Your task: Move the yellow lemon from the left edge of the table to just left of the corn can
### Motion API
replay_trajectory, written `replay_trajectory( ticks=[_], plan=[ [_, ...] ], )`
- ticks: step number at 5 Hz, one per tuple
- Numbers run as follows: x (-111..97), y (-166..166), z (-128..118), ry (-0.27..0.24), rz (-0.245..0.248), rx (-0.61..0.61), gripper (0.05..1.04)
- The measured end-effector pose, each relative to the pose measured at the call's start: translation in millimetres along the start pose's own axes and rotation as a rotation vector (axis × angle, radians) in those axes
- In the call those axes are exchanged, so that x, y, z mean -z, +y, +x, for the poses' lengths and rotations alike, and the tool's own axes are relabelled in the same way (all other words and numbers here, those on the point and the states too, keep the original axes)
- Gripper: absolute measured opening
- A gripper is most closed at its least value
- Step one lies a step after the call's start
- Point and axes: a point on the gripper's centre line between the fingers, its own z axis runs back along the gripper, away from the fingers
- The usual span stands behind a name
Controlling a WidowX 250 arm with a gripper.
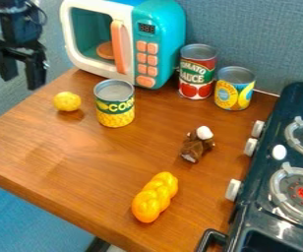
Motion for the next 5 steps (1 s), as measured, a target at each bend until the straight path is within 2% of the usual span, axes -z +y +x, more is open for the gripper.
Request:
replay_trajectory(
  ticks=[2, 3, 4, 5],
  plan=[
    [-35.5, -32.6, -60.8, 0.013, 0.007, 0.143, 1.001],
    [-43.2, -65.4, -76.5, 0.037, 0.022, 0.298, 1.001],
    [-38.9, -78.8, -86.5, 0.107, 0.054, 0.346, 1.001],
    [-40.0, -78.9, -92.3, 0.151, 0.059, 0.358, 1.001]
  ],
)
